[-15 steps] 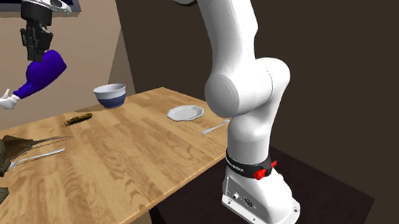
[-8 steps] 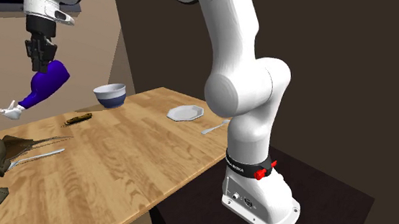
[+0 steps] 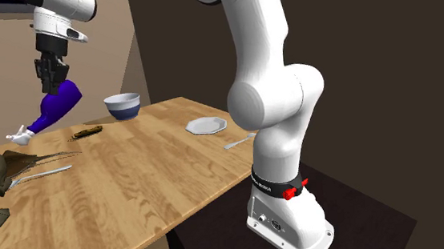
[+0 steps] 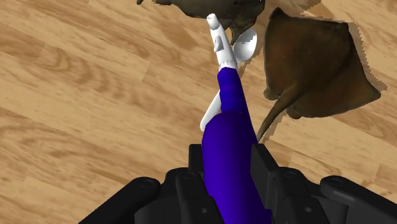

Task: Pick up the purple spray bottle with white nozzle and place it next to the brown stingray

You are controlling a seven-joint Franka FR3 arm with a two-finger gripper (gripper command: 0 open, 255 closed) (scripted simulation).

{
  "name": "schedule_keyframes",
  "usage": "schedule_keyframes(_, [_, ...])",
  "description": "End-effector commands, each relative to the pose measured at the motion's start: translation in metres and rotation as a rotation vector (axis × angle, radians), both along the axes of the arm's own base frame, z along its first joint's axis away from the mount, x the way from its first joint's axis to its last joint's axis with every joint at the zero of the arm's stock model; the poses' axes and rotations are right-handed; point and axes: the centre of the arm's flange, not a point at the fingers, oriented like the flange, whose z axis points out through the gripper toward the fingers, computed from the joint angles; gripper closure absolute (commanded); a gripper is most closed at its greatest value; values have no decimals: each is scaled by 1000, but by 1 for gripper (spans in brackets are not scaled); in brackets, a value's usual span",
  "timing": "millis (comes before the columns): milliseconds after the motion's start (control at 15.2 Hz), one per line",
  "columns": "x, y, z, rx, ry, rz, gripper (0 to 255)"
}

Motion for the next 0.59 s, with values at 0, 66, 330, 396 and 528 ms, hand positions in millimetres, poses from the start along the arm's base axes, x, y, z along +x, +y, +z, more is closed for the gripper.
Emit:
schedule_keyframes(0, [0,0,-10,0,-1,0,255])
schedule_keyframes(66, [0,0,-15,0,-1,0,255])
schedule_keyframes(330, [0,0,-36,0,-1,0,255])
schedule_keyframes(396, [0,0,-41,0,-1,0,255])
schedule_keyframes(528, [0,0,-52,0,-1,0,255])
